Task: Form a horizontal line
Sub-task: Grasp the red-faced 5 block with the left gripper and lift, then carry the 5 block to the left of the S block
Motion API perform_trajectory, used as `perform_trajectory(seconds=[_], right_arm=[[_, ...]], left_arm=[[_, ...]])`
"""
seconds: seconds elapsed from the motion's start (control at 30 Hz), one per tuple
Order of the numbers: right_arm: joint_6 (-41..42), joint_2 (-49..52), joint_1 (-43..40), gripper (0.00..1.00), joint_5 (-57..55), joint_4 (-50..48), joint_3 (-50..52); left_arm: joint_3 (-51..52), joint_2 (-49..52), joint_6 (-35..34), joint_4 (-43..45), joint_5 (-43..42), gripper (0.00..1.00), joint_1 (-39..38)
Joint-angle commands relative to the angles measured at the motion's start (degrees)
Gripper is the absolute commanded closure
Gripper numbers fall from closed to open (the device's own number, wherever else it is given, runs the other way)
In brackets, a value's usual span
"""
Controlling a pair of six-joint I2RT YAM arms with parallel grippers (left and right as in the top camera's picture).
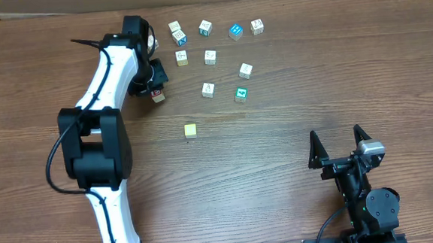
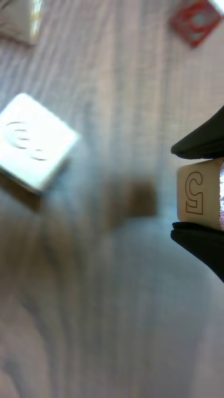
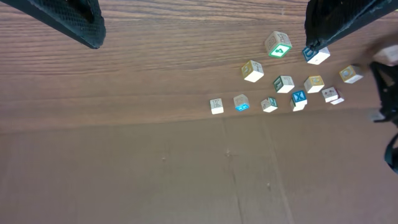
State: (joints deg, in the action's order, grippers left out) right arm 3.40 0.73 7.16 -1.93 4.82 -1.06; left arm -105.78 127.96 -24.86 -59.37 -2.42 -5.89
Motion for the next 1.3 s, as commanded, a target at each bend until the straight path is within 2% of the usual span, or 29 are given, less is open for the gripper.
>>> perform_trajectory(seconds=[0.0, 0.3, 0.53, 1.0, 1.27], right_arm=[[-0.3, -0.6, 0.3, 0.0, -0.6, -0.2, 0.6], [-0.3, -0.6, 0.3, 0.0, -0.6, -0.2, 0.6], [-0.3, -0.6, 0.3, 0.0, -0.6, -0.2, 0.6], [-0.3, -0.6, 0.3, 0.0, -0.6, -0.2, 0.6], [-0.3, -0.6, 0.3, 0.0, -0.6, -0.2, 0.6]], left_arm=[[-2.0, -8.1, 1.8, -3.9, -0.6, 0.87, 0.2], [-2.0, -13.4, 3.8, -18.1, -0.5, 0.88, -0.1], [0.2, -13.3, 4.3, -22.0, -0.1, 0.88, -2.0], [14.1, -13.3, 4.1, -14.8, 1.2, 0.85, -9.2], [19.6, -13.3, 3.0, -10.6, 1.5, 0.83, -9.6]])
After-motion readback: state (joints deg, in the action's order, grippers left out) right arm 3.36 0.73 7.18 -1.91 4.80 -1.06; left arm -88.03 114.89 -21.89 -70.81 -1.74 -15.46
